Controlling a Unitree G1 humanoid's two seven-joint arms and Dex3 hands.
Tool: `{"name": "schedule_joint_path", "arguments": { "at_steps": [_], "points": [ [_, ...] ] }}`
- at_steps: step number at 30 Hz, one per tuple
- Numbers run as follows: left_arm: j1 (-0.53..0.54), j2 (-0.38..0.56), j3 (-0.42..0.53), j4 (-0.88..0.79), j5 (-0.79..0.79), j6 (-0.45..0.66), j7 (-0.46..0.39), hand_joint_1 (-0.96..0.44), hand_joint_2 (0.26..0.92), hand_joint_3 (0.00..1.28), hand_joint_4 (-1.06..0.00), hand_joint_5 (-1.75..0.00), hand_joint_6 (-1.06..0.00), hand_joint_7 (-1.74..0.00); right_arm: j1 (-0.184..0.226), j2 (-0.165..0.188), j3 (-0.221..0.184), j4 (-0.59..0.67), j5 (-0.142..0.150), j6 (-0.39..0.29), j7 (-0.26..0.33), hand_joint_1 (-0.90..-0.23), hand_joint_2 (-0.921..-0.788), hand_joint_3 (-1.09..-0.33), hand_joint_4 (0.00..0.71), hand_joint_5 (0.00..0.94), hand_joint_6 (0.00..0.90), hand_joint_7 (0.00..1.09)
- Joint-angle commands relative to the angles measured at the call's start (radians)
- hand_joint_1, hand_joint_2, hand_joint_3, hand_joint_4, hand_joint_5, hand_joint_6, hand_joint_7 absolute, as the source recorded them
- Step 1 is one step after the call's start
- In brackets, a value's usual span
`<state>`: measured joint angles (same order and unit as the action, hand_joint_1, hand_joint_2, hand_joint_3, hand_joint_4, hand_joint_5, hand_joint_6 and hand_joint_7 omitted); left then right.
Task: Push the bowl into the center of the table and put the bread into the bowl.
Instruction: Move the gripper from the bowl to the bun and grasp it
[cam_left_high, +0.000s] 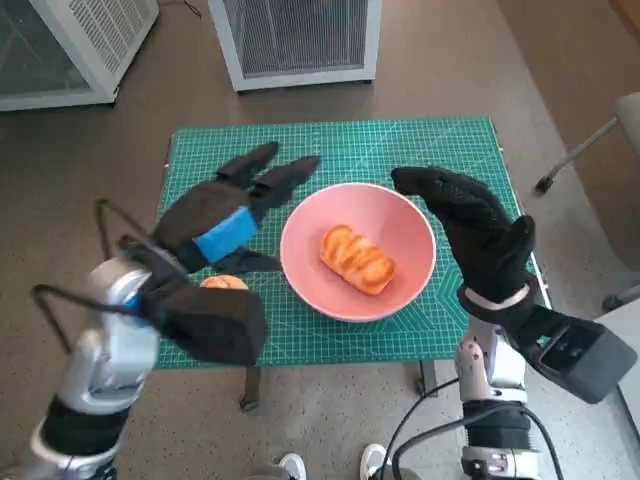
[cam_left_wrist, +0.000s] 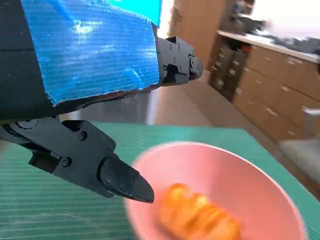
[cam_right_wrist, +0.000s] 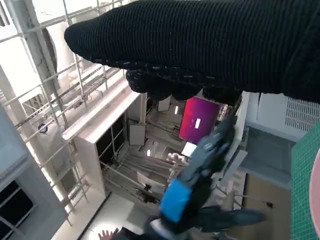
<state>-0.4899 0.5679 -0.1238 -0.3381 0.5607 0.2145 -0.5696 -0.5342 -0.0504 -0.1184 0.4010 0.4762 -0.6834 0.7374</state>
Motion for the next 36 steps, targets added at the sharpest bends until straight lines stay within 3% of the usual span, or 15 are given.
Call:
{"name": "schedule_joint_path", "arguments": {
  "at_steps": [1, 9, 16, 25, 36],
  "points": [
    [0.04, 0.045, 0.048, -0.103, -0.009, 0.079, -0.066, -0.26, 0.78, 0.0, -0.02, -0.01, -0.15, -0.09, 0.013, 0.006, -0.001, 0.013, -0.006, -0.002, 0.002, -0.549, -0.921, -0.666, 0.285, 0.018, -0.001, 0.71],
    [0.098, 0.106, 0.083, -0.206, 0.005, 0.189, -0.149, -0.2, 0.747, 0.0, -0.07, -0.02, -0.19, -0.09, 0.007, 0.01, 0.0, 0.021, -0.013, -0.01, 0.0, -0.558, -0.921, -0.668, 0.283, 0.019, -0.001, 0.71],
    [0.156, 0.136, 0.099, -0.226, 0.009, 0.232, -0.171, -0.19, 0.737, 0.0, -0.09, -0.01, -0.21, -0.05, 0.0, 0.013, 0.0, 0.033, -0.015, -0.018, 0.003, -0.559, -0.921, -0.67, 0.283, 0.02, -0.001, 0.71],
    [0.224, 0.136, 0.097, -0.159, 0.004, 0.218, -0.128, -0.18, 0.729, 0.0, -0.11, -0.01, -0.23, -0.03, -0.01, 0.016, 0.001, 0.047, -0.013, -0.024, 0.006, -0.568, -0.921, -0.673, 0.284, 0.024, -0.001, 0.71],
    [0.237, 0.123, 0.026, -0.018, 0.041, 0.197, -0.066, -0.18, 0.715, 0.0, -0.11, 0.0, -0.24, -0.01, -0.013, 0.015, 0.001, 0.047, -0.01, -0.022, 0.008, -0.577, -0.921, -0.673, 0.295, 0.034, -0.001, 0.71]
  ]
}}
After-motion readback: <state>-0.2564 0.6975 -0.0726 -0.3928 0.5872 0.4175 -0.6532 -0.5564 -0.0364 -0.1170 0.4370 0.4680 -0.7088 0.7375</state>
